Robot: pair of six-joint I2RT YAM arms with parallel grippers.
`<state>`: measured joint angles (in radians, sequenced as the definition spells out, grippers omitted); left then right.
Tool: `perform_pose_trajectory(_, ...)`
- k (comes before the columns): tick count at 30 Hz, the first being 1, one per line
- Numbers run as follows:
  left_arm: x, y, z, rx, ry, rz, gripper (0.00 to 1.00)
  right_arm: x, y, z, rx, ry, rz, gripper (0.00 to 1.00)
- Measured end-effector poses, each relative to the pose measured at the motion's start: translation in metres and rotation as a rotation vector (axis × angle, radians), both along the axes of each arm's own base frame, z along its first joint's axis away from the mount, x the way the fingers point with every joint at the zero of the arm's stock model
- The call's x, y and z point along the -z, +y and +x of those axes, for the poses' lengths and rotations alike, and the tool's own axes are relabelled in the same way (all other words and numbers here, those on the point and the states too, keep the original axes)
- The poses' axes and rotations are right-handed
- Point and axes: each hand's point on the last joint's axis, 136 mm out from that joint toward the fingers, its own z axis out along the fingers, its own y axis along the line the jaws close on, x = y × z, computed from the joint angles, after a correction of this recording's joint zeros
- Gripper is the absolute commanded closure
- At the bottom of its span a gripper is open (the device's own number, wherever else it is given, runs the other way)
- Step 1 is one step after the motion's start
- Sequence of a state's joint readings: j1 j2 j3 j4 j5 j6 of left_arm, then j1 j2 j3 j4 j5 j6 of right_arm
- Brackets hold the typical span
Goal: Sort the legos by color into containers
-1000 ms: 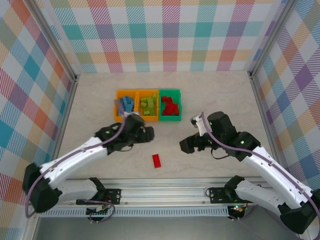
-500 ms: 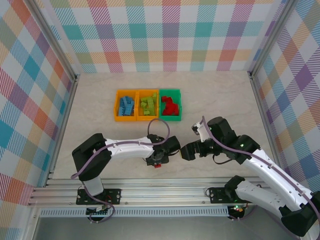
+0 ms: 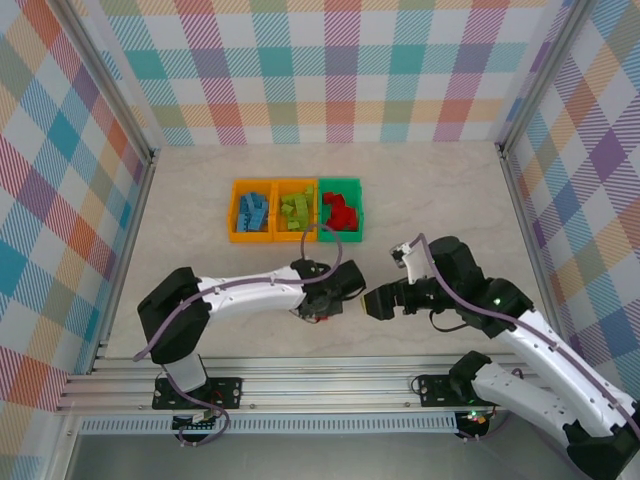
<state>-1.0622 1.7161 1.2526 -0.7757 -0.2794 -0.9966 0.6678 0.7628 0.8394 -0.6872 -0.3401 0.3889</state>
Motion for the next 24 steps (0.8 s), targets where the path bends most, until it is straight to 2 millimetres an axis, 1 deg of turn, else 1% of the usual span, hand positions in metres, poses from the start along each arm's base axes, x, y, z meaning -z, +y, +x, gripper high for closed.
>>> perform_pose_trajectory(1, -0.018, -0.008, 0.015, 0.006, -0.042, -0.026, 0.84, -0.005, -0.001, 0.003, 0.015, -0.028, 0.012, 0.0)
perform_pose_trajectory(2, -0.039, -0.014, 0.034, 0.005, -0.095, -0.057, 0.84, -0.01, -0.002, 0.006, 0.032, -0.053, 0.022, 0.0)
perform_pose_trajectory(3, -0.058, -0.018, 0.052, -0.001, -0.145, -0.084, 0.84, -0.014, -0.004, 0.009, 0.05, -0.073, 0.029, 0.0)
perform_pose_trajectory(4, -0.079, -0.02, 0.074, -0.012, -0.201, -0.111, 0.84, -0.018, -0.006, 0.012, 0.069, -0.093, 0.033, 0.0)
perform_pose_trajectory(5, -0.095, -0.02, 0.095, -0.028, -0.247, -0.131, 0.84, -0.02, -0.007, 0.015, 0.086, -0.109, 0.035, 0.0)
perform_pose_trajectory(6, -0.106, -0.019, 0.113, -0.043, -0.278, -0.143, 0.84, -0.022, -0.009, 0.017, 0.1, -0.119, 0.036, 0.0)
perform_pose_trajectory(7, -0.116, -0.017, 0.135, -0.062, -0.311, -0.152, 0.84, -0.022, -0.01, 0.018, 0.112, -0.125, 0.035, 0.0)
perform_pose_trajectory(8, -0.12, -0.016, 0.154, -0.077, -0.334, -0.154, 0.84, -0.023, -0.011, 0.02, 0.124, -0.125, 0.035, 0.0)
perform_pose_trajectory(10, -0.118, -0.014, 0.187, -0.095, -0.355, -0.14, 0.84, -0.021, -0.013, 0.021, 0.141, -0.123, 0.035, 0.0)
perform_pose_trajectory(12, -0.105, -0.013, 0.213, -0.102, -0.355, -0.112, 0.82, -0.02, -0.015, 0.021, 0.155, -0.119, 0.036, 0.0)
perform_pose_trajectory(14, -0.085, -0.014, 0.235, -0.097, -0.345, -0.079, 0.8, -0.02, -0.017, 0.02, 0.169, -0.118, 0.041, 0.0)
perform_pose_trajectory(17, -0.059, -0.017, 0.253, -0.072, -0.325, -0.028, 0.74, -0.021, -0.02, 0.018, 0.184, -0.118, 0.053, 0.0)
perform_pose_trajectory(18, -0.054, -0.018, 0.257, -0.064, -0.321, -0.016, 0.71, -0.021, -0.021, 0.018, 0.188, -0.116, 0.057, 0.0)
perform_pose_trajectory(19, -0.05, -0.02, 0.26, -0.05, -0.316, -0.005, 0.65, -0.02, -0.021, 0.017, 0.191, -0.112, 0.06, 0.0)
perform_pose_trajectory(20, -0.048, -0.022, 0.263, -0.036, -0.316, 0.001, 0.58, -0.02, -0.022, 0.017, 0.193, -0.11, 0.062, 0.0)
perform_pose_trajectory(21, -0.048, -0.024, 0.265, -0.028, -0.318, 0.003, 0.54, -0.019, -0.022, 0.016, 0.196, -0.107, 0.062, 0.0)
perform_pose_trajectory(22, -0.049, -0.026, 0.267, -0.016, -0.321, 0.004, 0.5, -0.018, -0.022, 0.016, 0.197, -0.106, 0.062, 0.0)
perform_pose_trajectory(24, -0.052, -0.026, 0.269, -0.005, -0.324, 0.004, 0.48, -0.017, -0.023, 0.016, 0.201, -0.101, 0.061, 0.0)
